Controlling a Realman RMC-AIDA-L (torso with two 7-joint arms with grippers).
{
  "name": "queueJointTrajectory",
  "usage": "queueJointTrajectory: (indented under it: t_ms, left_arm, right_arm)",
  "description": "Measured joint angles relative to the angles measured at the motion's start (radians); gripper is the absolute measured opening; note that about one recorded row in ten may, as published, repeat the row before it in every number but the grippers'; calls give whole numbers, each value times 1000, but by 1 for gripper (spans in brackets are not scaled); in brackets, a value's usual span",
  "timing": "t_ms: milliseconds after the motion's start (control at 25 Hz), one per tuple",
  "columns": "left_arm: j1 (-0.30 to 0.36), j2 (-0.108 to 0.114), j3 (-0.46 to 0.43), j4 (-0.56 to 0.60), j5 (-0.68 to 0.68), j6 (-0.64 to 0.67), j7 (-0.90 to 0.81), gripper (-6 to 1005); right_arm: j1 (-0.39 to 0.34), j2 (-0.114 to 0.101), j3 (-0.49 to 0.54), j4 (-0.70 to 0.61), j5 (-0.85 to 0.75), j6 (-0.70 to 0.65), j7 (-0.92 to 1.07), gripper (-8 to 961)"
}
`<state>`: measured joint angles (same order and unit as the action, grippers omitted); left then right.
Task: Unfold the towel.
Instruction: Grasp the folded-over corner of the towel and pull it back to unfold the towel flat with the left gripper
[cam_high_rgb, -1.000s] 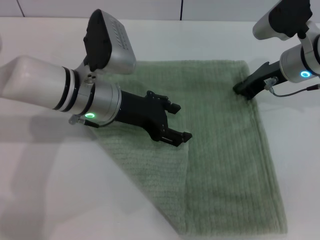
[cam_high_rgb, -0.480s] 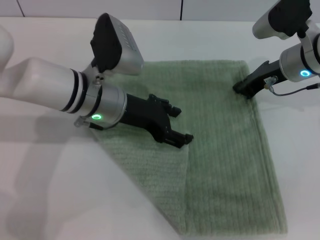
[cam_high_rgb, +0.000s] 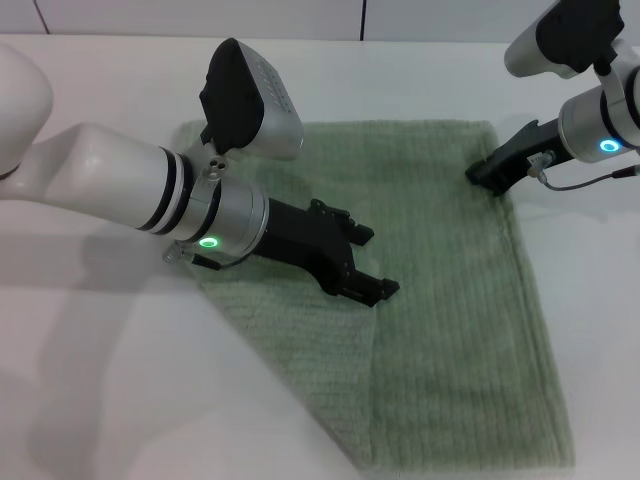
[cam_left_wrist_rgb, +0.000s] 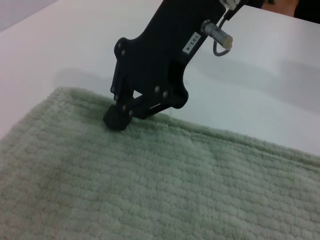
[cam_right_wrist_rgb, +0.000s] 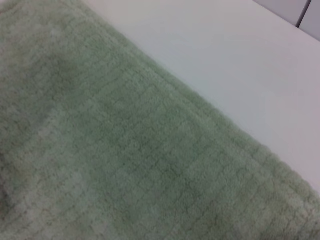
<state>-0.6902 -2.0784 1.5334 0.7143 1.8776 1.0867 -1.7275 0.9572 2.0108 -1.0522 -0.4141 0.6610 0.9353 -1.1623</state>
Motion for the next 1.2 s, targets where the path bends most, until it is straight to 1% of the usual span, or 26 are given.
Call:
queueJointTrajectory:
  t_ms: [160, 280, 400, 480, 760, 1200]
  left_arm:
    - [0, 0, 1, -1, 0, -1, 0, 810]
    - [-3, 0, 26, -7, 1, -7, 0, 810]
    - [-3, 0, 26, -7, 1, -7, 0, 810]
    - [-8, 0, 41, -9, 4, -15, -9, 810]
    - [-14, 2, 49, -10, 8, -12, -14, 810]
    - [-26, 5, 56, 0, 44, 4, -26, 667]
  right_arm:
    - [0, 0, 0, 0, 0, 0, -1, 25]
    - [0, 2, 0, 0, -10, 0, -1, 25]
    - [1, 4, 0, 0, -18, 0, -1, 25]
    - [1, 5, 0, 0, -19, -1, -1, 26]
    - [1, 6, 0, 0, -22, -1, 0, 26]
    - [4, 6, 0, 0, -23, -1, 1, 27]
